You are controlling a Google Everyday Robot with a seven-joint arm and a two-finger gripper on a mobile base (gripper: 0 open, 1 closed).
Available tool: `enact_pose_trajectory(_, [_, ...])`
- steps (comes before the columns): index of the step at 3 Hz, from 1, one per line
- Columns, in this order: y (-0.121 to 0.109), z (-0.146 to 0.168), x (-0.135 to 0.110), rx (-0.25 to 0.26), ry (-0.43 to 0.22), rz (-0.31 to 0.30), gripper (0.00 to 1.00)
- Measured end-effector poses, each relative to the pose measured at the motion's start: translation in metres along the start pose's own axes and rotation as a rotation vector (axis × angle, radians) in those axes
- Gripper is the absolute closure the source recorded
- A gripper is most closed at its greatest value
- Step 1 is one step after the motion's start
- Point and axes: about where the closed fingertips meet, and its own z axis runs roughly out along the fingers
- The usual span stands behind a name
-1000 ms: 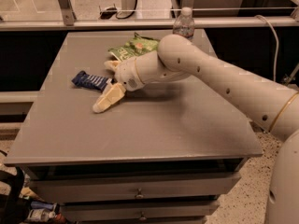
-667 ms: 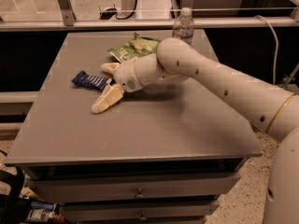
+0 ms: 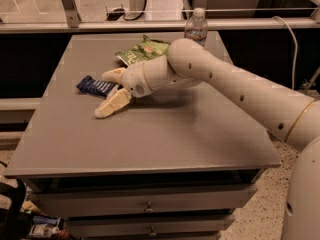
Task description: Pick rxbar blueberry
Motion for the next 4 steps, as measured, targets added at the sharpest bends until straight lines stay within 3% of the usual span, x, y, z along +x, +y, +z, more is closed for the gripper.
enact_pose_trajectory(1, [0.000, -0.001, -0.002, 0.000, 0.000, 0.000, 0.95])
enact_pose_trajectory(2, [0.000, -0.001, -0.005, -0.001, 0.000, 0.000, 1.00])
enact_pose_trajectory(4, [0.001, -0.001, -0.015, -0.006, 0.000, -0.018, 1.00])
